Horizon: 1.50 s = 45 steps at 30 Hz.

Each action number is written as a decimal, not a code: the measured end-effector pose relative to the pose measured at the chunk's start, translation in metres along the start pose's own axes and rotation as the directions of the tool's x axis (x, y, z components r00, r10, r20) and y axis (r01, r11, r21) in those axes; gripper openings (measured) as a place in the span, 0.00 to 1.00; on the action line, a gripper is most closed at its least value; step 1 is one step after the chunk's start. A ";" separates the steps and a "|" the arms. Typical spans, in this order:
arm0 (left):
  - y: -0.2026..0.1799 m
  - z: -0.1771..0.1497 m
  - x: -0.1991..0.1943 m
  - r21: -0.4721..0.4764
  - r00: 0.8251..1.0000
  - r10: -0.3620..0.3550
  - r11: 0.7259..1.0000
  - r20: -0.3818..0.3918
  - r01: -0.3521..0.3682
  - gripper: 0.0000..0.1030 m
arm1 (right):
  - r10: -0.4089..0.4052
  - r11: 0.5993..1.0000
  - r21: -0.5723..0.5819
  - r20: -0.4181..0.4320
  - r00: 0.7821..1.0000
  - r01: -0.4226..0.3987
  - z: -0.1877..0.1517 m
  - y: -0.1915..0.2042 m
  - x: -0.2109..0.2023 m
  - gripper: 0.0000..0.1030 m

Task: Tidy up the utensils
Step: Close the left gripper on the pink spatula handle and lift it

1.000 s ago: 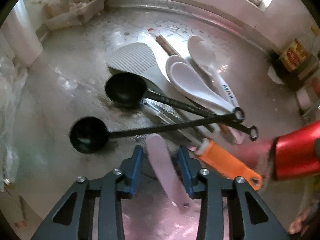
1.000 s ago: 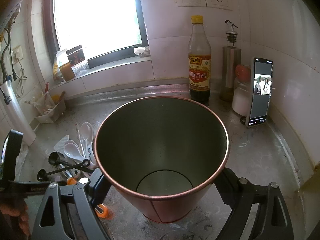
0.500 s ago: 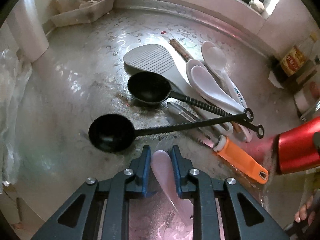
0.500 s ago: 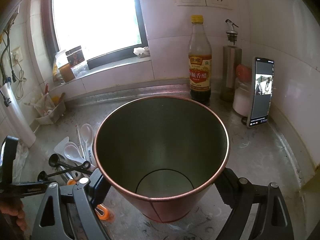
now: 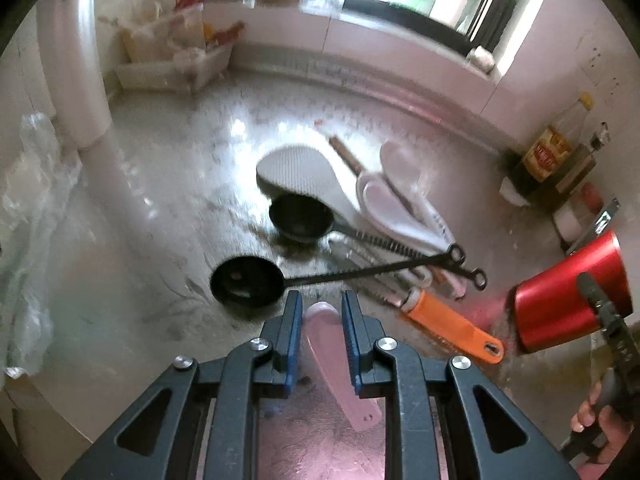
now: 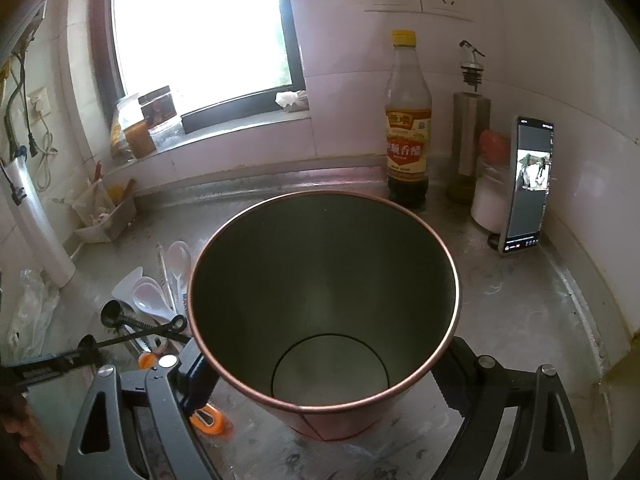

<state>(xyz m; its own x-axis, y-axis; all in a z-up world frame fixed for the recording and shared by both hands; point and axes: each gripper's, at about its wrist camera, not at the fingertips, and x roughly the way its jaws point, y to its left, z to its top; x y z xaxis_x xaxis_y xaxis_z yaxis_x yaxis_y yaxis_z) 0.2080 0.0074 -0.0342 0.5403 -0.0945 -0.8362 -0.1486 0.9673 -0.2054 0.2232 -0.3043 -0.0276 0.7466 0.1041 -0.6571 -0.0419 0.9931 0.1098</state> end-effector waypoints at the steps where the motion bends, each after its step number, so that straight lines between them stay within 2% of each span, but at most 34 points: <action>1: 0.000 0.000 -0.008 0.011 1.000 0.004 1.000 0.019 -0.004 0.20 | 0.001 1.000 -0.004 -0.001 1.000 -0.001 0.000 0.001 0.000 0.88; 10: -0.013 0.008 -0.039 0.085 0.994 0.003 0.996 0.112 -0.012 0.17 | 0.008 0.999 -0.034 -0.010 1.000 -0.009 -0.003 0.011 -0.001 0.88; 12: -0.021 0.013 -0.033 0.098 0.992 0.004 0.995 0.124 -0.017 0.12 | 0.009 0.999 -0.037 -0.012 1.000 -0.010 -0.003 0.012 -0.001 0.88; 13: -0.023 0.014 -0.038 0.110 0.991 0.005 0.994 0.135 -0.020 0.00 | 0.010 0.999 -0.038 -0.012 1.000 -0.010 -0.003 0.012 -0.001 0.88; 17: -0.027 0.018 -0.039 0.130 0.989 0.005 0.991 0.148 -0.024 0.00 | 0.008 0.999 -0.041 -0.013 1.000 -0.008 -0.003 0.014 -0.001 0.88; 20: -0.021 0.019 -0.036 0.107 0.990 0.002 0.994 0.138 -0.017 0.00 | 0.007 0.999 -0.039 -0.013 1.000 -0.008 -0.003 0.013 -0.001 0.88; 25: 0.014 0.020 -0.032 -0.032 0.996 -0.003 0.999 0.085 0.006 0.01 | 0.010 0.999 -0.034 -0.014 1.000 -0.010 -0.004 0.013 -0.001 0.88; 27: 0.023 0.015 -0.027 -0.039 0.999 0.014 0.999 0.051 -0.012 0.03 | 0.013 0.999 -0.032 -0.014 1.000 -0.013 -0.003 0.012 -0.001 0.88; 31: 0.022 0.001 -0.003 -0.026 0.997 -0.009 1.000 -0.079 0.007 0.29 | 0.010 1.000 -0.030 -0.015 1.000 -0.010 -0.003 0.010 -0.001 0.88; 36: 0.003 -0.004 0.029 0.039 0.982 0.016 0.999 -0.189 -0.009 0.35 | 0.007 1.000 -0.021 -0.018 1.000 -0.007 -0.001 0.010 0.000 0.88; 38: 0.000 -0.001 0.038 0.050 0.978 0.038 0.998 -0.204 -0.028 0.39 | 0.006 1.000 -0.024 -0.018 1.000 -0.007 -0.001 0.011 0.000 0.88; 42: -0.006 0.003 0.055 0.076 0.968 0.075 0.995 -0.239 -0.059 0.40 | 0.008 1.000 -0.022 -0.016 1.000 -0.008 -0.001 0.010 0.000 0.88; 45: -0.014 0.006 0.059 0.112 0.968 0.101 0.991 -0.229 -0.077 0.40 | 0.010 1.000 -0.019 -0.016 1.000 -0.010 -0.001 0.009 0.000 0.88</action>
<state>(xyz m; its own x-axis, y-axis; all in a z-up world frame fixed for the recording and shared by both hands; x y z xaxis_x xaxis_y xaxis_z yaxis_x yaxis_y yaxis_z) 0.2464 -0.0107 -0.0775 0.3180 -0.0474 -0.9469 -0.0957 0.9920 -0.0818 0.2221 -0.2949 -0.0275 0.7357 0.1147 -0.6675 -0.0623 0.9928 0.1020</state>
